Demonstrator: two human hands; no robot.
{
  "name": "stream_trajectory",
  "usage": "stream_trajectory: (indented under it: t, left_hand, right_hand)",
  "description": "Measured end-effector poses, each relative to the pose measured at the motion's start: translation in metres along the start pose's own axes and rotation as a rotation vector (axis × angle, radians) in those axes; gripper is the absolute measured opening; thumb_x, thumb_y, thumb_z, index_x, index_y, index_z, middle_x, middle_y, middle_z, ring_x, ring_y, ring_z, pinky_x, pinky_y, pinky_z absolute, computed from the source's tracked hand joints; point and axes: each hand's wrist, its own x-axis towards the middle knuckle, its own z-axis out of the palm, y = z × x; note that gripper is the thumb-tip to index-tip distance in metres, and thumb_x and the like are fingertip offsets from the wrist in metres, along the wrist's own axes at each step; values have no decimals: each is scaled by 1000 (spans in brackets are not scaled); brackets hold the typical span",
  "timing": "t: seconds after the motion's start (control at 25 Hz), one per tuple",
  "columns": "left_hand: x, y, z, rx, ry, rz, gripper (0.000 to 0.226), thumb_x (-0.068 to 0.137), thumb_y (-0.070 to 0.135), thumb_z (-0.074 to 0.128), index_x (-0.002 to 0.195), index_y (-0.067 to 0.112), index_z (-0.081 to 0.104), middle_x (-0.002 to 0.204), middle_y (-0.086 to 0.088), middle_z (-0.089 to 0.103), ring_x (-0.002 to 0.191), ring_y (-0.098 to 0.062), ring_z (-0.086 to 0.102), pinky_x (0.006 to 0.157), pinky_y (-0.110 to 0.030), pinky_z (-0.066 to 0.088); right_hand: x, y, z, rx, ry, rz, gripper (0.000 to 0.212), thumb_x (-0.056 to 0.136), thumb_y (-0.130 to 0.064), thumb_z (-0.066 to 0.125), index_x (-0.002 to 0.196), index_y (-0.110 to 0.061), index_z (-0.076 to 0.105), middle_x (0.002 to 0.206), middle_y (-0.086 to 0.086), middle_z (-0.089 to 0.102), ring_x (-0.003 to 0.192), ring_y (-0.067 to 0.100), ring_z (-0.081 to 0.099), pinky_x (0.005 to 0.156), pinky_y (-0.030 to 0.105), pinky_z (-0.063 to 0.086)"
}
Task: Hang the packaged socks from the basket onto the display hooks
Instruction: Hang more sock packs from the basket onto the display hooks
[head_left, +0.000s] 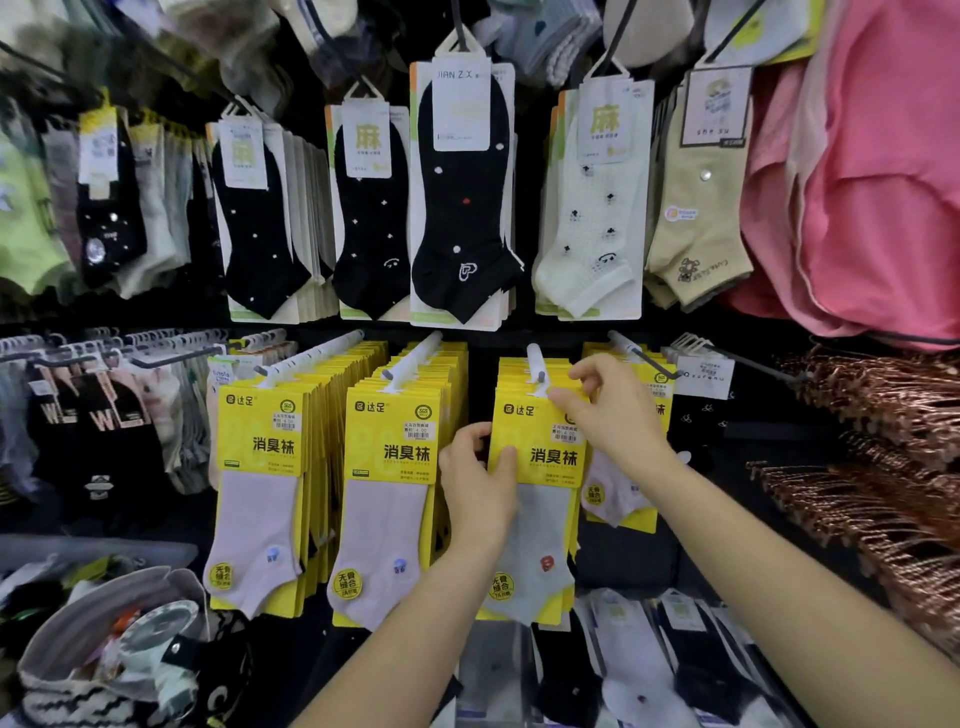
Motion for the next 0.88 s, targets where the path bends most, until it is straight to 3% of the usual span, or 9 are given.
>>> stream_trajectory:
  t: [0.08, 0.16, 0.32, 0.48, 0.68, 0.88]
  left_hand:
    - [3, -1, 1, 27, -13, -1, 40, 87, 17, 63, 124, 16, 50, 130, -7, 49, 119, -23, 49, 102, -44, 43]
    - [6, 2, 3, 9, -118, 56, 50, 88, 16, 61, 134, 12, 43, 136, -7, 48, 126, -22, 45, 106, -45, 39]
    - [5, 8, 14, -160, -272, 125, 49, 91, -1, 49, 138, 7, 35, 126, -13, 56, 113, -20, 57, 100, -38, 46]
    - [16, 8, 19, -157, -292, 115, 50, 92, -1, 49, 139, 6, 33, 126, -14, 56, 115, -23, 56, 102, -42, 44]
    - [25, -3, 21, -108, -307, 112, 53, 93, 5, 51, 141, 8, 30, 130, -9, 53, 117, -18, 54, 102, -36, 44]
    - [23, -22, 21, -81, -385, 15, 51, 93, 14, 54, 140, 7, 34, 130, -12, 55, 119, -23, 54, 102, -41, 44]
  right_hand:
    - [-16, 17, 5, 70, 58, 30, 35, 82, -33, 67, 111, -19, 53, 98, -5, 52, 92, 13, 50, 75, 27, 40]
    - [-35, 28, 13, 157, -10, 28, 39, 88, -31, 60, 123, -18, 49, 112, -5, 54, 104, 13, 52, 85, 29, 44]
    - [-53, 35, 36, 349, -180, 3, 39, 96, -16, 45, 135, -17, 39, 124, -6, 55, 114, 9, 51, 87, 15, 40]
    - [-40, 36, 41, 406, -174, 43, 40, 95, -12, 47, 135, -13, 40, 127, 2, 57, 117, 16, 53, 99, 37, 45]
    - [-31, 49, 49, 352, -164, 161, 54, 94, -20, 52, 142, -12, 28, 131, 3, 55, 120, 17, 52, 98, 32, 44]
    - [-40, 54, 59, 355, -249, 144, 55, 92, -20, 54, 141, -14, 29, 130, 3, 55, 117, 18, 53, 101, 44, 43]
